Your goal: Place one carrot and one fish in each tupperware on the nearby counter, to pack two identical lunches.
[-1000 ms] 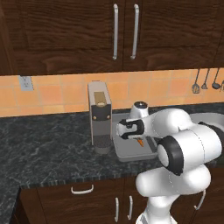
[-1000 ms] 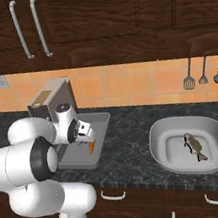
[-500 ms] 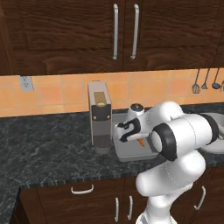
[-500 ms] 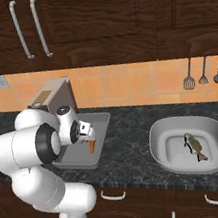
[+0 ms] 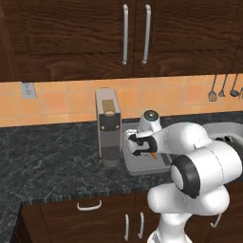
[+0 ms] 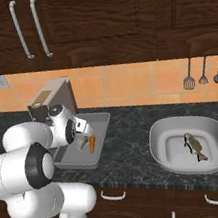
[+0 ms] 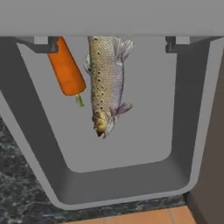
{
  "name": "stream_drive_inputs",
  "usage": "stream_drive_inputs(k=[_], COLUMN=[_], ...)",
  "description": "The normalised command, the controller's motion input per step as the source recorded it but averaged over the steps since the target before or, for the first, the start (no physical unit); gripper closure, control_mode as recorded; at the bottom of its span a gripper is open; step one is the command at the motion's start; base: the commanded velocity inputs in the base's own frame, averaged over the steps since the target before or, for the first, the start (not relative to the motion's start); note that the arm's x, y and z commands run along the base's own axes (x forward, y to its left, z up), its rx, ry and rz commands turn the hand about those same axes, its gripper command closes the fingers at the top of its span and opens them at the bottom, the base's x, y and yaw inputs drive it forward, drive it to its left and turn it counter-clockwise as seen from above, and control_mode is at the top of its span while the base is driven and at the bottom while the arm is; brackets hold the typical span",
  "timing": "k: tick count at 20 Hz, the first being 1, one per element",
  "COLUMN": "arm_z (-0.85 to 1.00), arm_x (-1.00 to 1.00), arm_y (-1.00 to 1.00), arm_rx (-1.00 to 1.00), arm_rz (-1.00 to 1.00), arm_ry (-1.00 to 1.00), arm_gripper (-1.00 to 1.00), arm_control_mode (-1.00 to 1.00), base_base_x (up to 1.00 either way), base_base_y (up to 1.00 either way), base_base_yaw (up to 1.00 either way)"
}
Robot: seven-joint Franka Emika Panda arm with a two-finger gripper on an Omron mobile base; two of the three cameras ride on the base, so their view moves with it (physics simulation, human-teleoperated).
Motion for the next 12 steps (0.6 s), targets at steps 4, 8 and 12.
stream_drive_inputs(k=[4, 8, 12], arm_z=[0.83, 1.00, 1.00], arm_x=[-0.96, -0.96, -1.00], arm_y=[-0.31, -0.23, -0.01], arm_rx=[0.04, 0.04, 0.00], arm_rz=[0.00, 0.00, 0.00], arm_ry=[-0.21, -0.14, -0.06], arm_gripper=[-1.00, -1.00, -1.00], arm_control_mode=[-1.00, -1.00, -1.00], base_base_x=[0.00, 0.00, 0.00], base_base_y=[0.00, 0.00, 0.00], base_base_yaw=[0.00, 0.00, 0.00])
